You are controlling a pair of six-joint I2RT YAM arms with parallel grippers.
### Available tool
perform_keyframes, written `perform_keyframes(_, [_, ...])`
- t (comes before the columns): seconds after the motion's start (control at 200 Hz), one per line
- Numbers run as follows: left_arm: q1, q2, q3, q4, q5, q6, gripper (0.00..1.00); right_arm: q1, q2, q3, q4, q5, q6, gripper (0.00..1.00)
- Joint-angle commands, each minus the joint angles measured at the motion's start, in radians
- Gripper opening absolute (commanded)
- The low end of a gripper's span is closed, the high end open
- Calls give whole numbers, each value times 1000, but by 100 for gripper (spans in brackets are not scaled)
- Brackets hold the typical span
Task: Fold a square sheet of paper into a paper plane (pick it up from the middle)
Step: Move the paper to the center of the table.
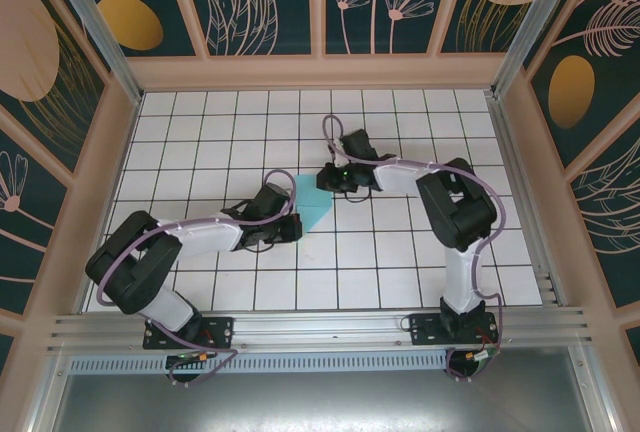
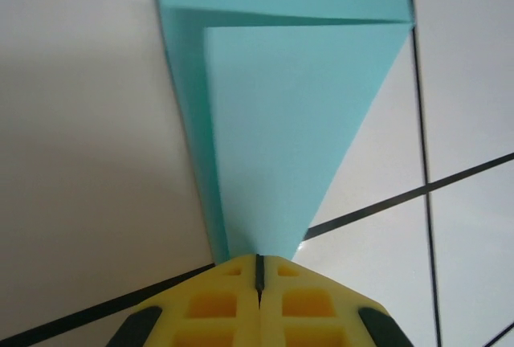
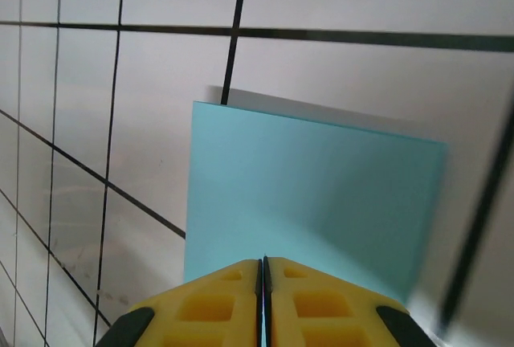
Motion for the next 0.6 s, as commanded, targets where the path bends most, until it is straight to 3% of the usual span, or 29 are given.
perform_keyframes(0.0, [5,-57,25,-8,-21,29,6,3,62,35,-36,22,43,12])
perform_keyframes(0.24, [5,-99,13,80,13,-19,16,-7,26,-26,-95,78,78,13])
perform_keyframes(0.48, [5,-152,-35,189,72,-27,18,-15,-69,-125,-123,100,125,13])
perform_keyframes(0.595, [5,-151,-49,237,124,-24,18,-46,-133,-124,-88,73,139,19])
